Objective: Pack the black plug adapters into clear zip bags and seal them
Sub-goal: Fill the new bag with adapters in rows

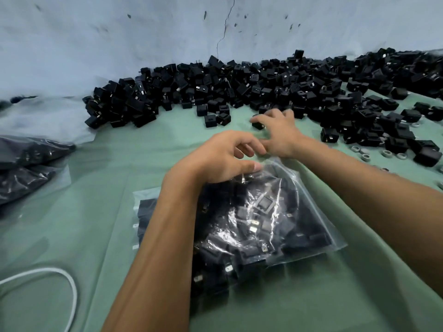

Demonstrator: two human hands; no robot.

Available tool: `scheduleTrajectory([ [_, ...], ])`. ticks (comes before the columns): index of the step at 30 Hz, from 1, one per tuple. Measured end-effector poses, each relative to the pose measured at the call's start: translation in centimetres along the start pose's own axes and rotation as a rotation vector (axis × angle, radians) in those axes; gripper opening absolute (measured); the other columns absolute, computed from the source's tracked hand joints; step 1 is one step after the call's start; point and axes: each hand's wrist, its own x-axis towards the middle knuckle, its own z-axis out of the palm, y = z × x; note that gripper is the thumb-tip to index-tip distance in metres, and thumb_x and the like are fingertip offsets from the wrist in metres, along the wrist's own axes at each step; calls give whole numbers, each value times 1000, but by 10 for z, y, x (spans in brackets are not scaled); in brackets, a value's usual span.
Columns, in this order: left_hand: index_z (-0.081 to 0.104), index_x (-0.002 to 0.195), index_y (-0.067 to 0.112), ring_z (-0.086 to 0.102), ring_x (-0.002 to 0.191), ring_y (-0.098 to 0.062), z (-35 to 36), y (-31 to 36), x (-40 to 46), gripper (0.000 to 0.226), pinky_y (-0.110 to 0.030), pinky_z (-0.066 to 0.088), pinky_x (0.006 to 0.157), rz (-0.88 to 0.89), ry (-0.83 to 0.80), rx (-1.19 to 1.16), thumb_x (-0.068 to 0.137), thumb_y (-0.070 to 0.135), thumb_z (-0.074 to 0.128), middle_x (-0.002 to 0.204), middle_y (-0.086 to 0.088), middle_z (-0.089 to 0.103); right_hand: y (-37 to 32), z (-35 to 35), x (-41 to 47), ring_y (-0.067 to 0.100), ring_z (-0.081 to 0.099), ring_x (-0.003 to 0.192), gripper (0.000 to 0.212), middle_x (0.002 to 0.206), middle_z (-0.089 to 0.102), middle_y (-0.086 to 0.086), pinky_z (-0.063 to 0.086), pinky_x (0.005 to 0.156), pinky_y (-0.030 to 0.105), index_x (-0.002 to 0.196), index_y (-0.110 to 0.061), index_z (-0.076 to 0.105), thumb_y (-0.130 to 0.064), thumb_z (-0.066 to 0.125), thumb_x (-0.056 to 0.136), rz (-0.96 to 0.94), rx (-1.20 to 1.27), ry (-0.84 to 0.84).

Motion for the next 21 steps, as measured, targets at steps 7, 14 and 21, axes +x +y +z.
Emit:
scheduleTrajectory([
  [7,73,105,31,63,100,-7,-16,-20,-6,20,-25,50,86,-85,80,60,88,27,80,107,8,66,-55,1,74,38,14,149,67,170,14,0,28,116,59,159,-42,25,-34,58,102,-290,-346,-181],
  [14,73,107,33,63,102,-8,-20,-24,-6,20,-25,50,87,-109,95,81,88,31,80,108,10,65,-85,7,98,34,30,149,62,167,21,5,26,122,45,161,-27,29,-11,49,104,-360,-351,-385],
  [21,74,103,32,63,101,-8,-19,-21,-5,17,-21,51,83,-99,99,64,88,27,80,109,8,67,-28,-18,24,29,57,117,26,123,62,10,43,102,43,120,-12,72,-5,65,95,-361,-133,-194],
])
